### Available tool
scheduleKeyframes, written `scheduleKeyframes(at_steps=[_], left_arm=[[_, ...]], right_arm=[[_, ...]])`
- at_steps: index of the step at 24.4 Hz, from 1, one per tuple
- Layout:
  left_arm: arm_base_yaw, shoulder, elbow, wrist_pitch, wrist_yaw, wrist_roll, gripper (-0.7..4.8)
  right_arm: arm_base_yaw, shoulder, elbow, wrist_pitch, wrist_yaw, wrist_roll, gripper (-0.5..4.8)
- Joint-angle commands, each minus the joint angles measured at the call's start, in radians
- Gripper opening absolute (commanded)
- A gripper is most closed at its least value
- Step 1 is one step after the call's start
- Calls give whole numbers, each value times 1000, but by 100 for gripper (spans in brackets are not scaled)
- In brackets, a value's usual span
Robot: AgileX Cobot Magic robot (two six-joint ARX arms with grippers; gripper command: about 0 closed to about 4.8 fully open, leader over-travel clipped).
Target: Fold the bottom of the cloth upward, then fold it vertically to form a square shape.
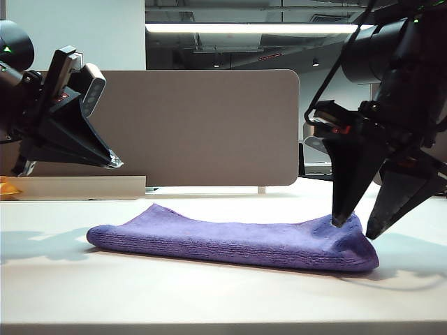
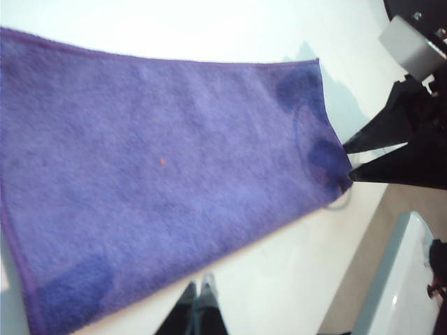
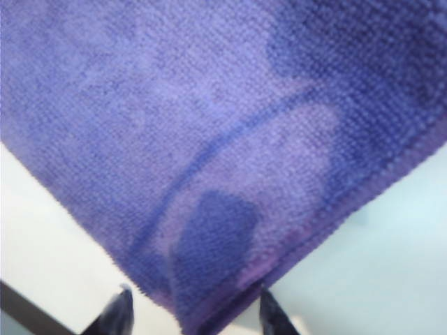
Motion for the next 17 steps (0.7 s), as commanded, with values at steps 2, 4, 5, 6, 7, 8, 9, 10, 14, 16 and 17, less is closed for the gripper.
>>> scheduleKeyframes(at_steps=[2,4,5,6,7,8,9,10,14,16,17], left_arm=[[-4,-3,-2,45,-15,-34,-6],[-4,-3,-2,54,-14,-42,-6],[-4,-3,-2,54,-14,-42,-6],[-4,-3,-2,54,-14,-42,-6],[-4,-3,-2,54,-13,-42,-6],[-4,-3,-2,53,-13,-42,-6],[-4,-3,-2,53,-12,-42,-6],[-4,-3,-2,53,-11,-47,-6],[-4,-3,-2,51,-11,-58,-6],[-4,-3,-2,50,-9,-66,-6],[-4,-3,-2,49,-7,-68,-6]], right_arm=[[-2,-3,3,7,33,24,235],[-2,-2,3,22,37,48,235],[-2,-2,3,28,37,58,234],[-2,-1,3,33,36,70,235],[-2,-1,3,36,37,75,235],[-2,2,3,39,37,81,235],[-2,4,3,41,37,88,235],[-2,8,3,43,37,89,235],[-3,31,3,52,39,95,235],[-8,42,3,66,41,95,235],[-9,45,3,78,43,96,235]])
